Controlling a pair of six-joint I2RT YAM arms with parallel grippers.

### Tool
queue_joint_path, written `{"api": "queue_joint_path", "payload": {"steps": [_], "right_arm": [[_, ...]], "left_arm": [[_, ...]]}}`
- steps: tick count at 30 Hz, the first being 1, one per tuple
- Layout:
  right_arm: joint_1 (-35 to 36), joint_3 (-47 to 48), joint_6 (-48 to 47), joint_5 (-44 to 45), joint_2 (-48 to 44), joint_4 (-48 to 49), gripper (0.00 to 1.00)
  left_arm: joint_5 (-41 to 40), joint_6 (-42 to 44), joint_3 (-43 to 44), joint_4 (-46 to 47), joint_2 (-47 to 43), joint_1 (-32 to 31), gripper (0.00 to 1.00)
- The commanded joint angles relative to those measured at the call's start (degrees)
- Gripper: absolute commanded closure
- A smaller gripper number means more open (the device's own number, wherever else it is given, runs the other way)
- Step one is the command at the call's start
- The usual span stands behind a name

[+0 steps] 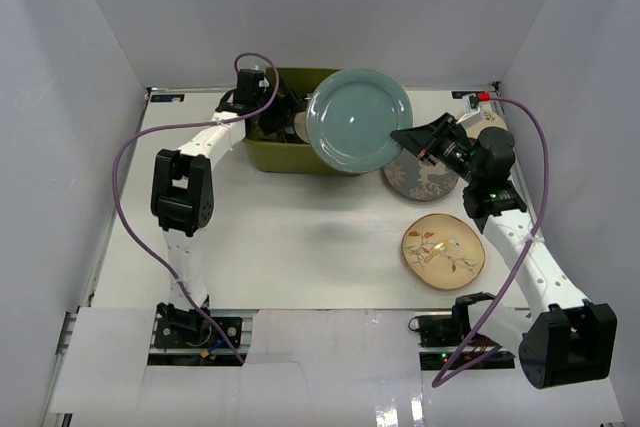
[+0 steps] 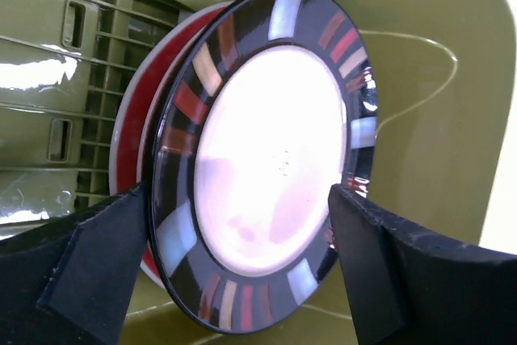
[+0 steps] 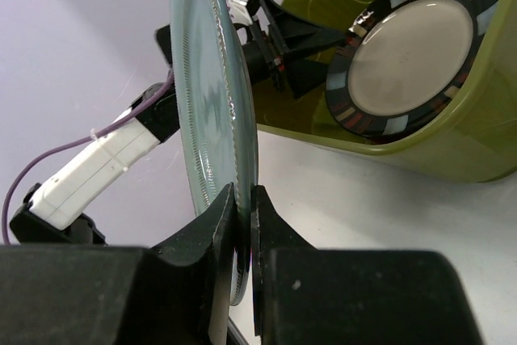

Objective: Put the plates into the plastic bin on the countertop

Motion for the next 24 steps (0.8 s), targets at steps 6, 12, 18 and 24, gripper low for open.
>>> {"api": "queue_joint_path", "payload": {"steps": [6, 12, 18, 24], "right_arm": [[-0.44, 7.41, -0.8, 3.35, 3.76, 9.66, 0.92], [-0.44, 11.37, -1.85, 4.15, 9.3, 9.92, 0.92], [-0.09, 11.73, -2.03, 4.32, 11.77, 10.54, 0.92], [1.32, 16.55, -4.84, 4.68, 15.81, 7.47, 0.92]], "left_arm": [[-6.01, 4.8, -1.96, 2.32, -16.83, -0.73, 0.02], [-11.82, 8.84, -13.29, 10.57, -32.03, -0.82, 0.02], [-9.98, 10.18, -11.19, 3.47, -31.27, -0.73, 0.02], [-7.52, 9.38, -18.48, 5.22, -36.27, -0.82, 0.02]]}}
